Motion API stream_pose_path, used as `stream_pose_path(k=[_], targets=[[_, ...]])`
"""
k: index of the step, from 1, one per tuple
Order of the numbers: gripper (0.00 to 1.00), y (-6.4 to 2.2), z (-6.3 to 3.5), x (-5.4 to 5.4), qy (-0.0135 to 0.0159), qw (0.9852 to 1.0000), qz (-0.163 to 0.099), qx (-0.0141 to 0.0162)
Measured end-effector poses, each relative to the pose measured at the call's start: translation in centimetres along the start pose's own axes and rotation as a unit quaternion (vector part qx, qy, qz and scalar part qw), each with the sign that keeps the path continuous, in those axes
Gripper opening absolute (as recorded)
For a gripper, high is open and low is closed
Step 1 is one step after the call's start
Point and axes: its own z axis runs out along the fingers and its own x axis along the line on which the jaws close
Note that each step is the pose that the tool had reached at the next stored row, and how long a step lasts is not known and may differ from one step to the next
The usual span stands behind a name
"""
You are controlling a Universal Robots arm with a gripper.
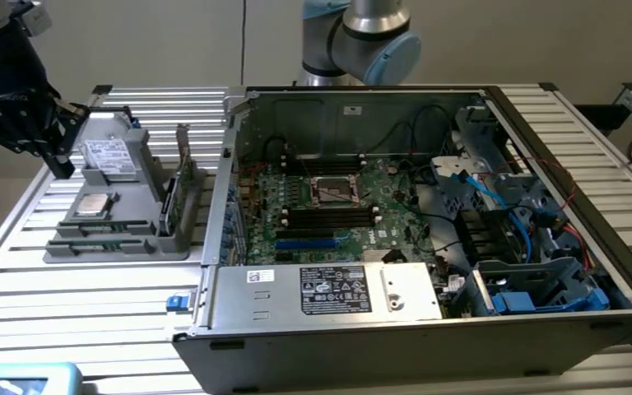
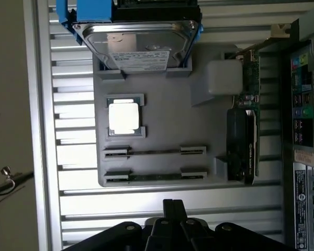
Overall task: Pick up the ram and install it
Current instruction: 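Reach for the ram, then pick up the ram and move it above insertion slot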
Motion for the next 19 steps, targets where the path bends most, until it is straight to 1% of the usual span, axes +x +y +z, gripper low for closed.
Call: stream_pose_path(k=[7,17,18,19], targets=[[0.11,0.32,0.55,0.73,0.0001,1.0000,0.000,0.0001],[0.11,0.33,0.64,0.79,0.0000,1.0000,0.000,0.0003],[0.11,0.34,0.65,0.83,-0.0001,1.0000,-0.002,0.0002],[0.11,0.35,0.65,0.82,-0.0004,1.0000,-0.010,0.0000]])
